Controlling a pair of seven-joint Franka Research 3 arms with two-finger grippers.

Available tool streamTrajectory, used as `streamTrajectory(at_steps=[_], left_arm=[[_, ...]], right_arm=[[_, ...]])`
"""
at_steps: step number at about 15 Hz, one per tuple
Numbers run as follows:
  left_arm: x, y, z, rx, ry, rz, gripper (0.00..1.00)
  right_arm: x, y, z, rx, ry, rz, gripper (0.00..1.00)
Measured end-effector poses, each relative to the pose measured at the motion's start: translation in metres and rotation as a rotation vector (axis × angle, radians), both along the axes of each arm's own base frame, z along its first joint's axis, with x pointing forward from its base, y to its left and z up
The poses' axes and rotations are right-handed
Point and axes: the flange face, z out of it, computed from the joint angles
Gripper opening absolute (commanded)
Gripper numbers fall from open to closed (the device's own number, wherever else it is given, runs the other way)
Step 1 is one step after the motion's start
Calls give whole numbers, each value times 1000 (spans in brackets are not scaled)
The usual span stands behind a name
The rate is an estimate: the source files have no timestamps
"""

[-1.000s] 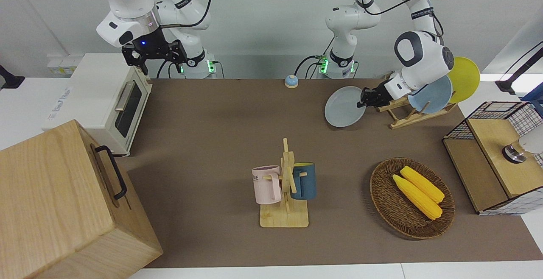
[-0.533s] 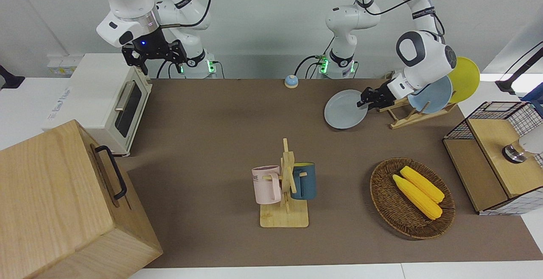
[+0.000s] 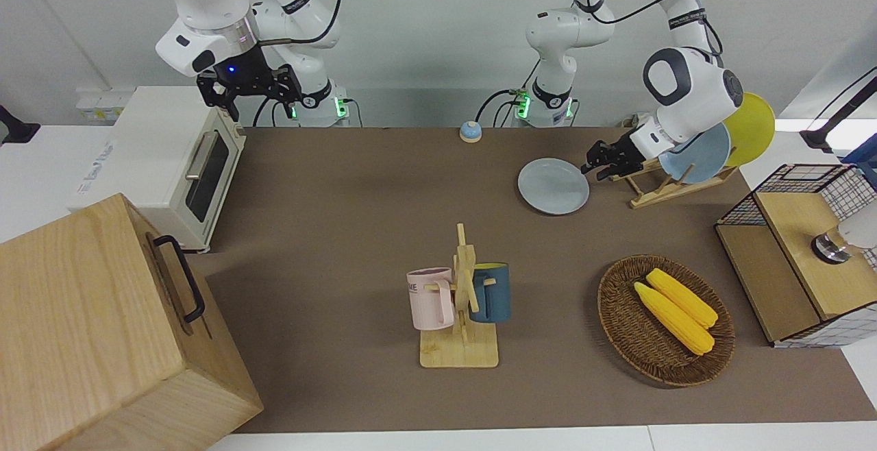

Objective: Pick gray plate from low plate rack and place it on table with left arm
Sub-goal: 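Open the left gripper and withdraw it from the plate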

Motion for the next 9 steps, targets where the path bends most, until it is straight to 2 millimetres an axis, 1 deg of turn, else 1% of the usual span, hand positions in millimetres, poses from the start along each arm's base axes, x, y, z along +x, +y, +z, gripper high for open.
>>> streamTrajectory(at_steps=[2, 4, 6, 9], left_arm=[[4, 1, 8, 11, -14, 2, 617], [10, 5, 20, 55, -24, 5, 667], [16, 9, 39, 110, -37, 18, 704], [25, 11, 79, 185, -52, 25, 861]], right_arm=[[0, 0, 0, 0, 0, 0, 983], [0, 0, 0, 0, 0, 0, 983], [0, 0, 0, 0, 0, 0, 983], [0, 0, 0, 0, 0, 0, 983]])
